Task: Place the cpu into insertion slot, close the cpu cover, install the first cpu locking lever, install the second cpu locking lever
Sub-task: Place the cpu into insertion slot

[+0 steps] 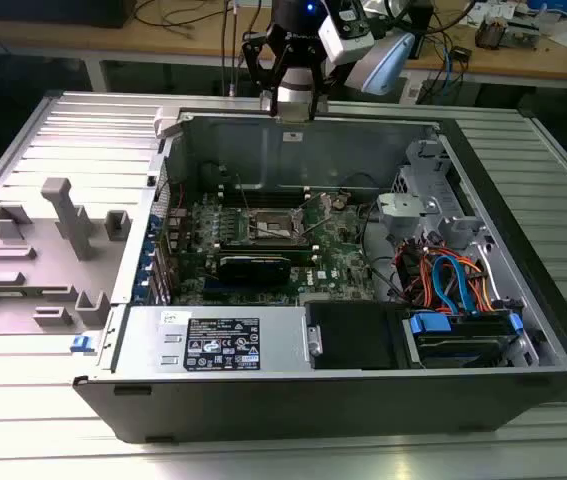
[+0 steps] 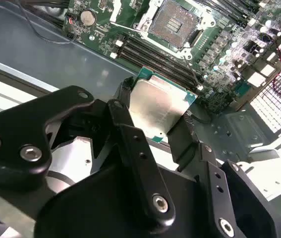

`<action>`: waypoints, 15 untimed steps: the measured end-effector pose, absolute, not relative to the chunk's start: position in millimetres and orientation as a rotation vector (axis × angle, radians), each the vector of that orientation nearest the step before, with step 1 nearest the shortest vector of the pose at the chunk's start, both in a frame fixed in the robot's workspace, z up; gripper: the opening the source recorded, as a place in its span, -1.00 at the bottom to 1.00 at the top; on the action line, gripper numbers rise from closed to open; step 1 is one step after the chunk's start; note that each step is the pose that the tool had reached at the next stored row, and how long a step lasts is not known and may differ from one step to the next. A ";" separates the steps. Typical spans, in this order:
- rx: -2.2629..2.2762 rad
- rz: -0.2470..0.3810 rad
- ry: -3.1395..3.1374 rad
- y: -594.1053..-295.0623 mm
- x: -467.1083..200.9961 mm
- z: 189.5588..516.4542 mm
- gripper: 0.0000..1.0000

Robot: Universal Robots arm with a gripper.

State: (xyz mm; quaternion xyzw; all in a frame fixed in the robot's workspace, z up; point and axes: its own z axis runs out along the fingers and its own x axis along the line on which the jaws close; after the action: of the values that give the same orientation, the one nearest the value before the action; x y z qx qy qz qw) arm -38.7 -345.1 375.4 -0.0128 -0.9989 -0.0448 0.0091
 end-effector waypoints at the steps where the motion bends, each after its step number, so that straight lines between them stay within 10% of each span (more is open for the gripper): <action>1: -0.040 -0.140 -3.120 -345.1 -38.7 375.4 0.08; 15: -0.155 -0.141 -3.120 -352.2 -38.7 373.8 0.08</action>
State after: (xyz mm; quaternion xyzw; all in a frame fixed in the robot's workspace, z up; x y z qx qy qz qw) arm -38.7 -352.2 373.8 -0.0497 -0.9977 -0.0451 0.0074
